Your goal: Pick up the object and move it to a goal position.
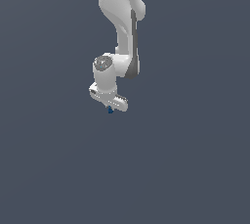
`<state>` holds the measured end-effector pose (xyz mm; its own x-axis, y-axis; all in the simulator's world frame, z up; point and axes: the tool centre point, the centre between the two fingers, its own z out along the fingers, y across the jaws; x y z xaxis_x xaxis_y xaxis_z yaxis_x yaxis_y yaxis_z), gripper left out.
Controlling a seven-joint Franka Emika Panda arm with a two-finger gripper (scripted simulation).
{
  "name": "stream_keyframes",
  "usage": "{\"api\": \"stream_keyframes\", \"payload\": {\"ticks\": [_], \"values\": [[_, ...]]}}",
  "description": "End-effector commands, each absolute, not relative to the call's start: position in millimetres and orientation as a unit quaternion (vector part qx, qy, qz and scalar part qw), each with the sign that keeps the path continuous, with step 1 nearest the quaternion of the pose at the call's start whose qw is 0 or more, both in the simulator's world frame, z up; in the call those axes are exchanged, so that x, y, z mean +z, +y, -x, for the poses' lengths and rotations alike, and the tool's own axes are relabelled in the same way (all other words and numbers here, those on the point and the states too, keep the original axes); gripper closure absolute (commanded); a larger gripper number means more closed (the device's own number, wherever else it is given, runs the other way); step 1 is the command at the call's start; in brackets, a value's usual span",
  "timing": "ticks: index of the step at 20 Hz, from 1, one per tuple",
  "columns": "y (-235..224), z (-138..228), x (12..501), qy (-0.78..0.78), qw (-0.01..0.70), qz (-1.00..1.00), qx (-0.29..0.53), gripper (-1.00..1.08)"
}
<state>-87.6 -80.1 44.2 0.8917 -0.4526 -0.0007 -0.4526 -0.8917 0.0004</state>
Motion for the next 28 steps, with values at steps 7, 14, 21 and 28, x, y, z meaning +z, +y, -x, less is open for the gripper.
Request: {"api": "stream_keyframes", "payload": {"ticks": [7,14,21,28], "values": [[-60,87,73,-0.232,0.000,-0.973,0.000,1.08],[-24,87,124,-0.233,0.001,-0.973,0.000,1.08],[7,86,169,-0.233,0.001,-0.973,0.000,1.08],[21,84,189,-0.233,0.001,-0.973,0.000,1.08]]}}
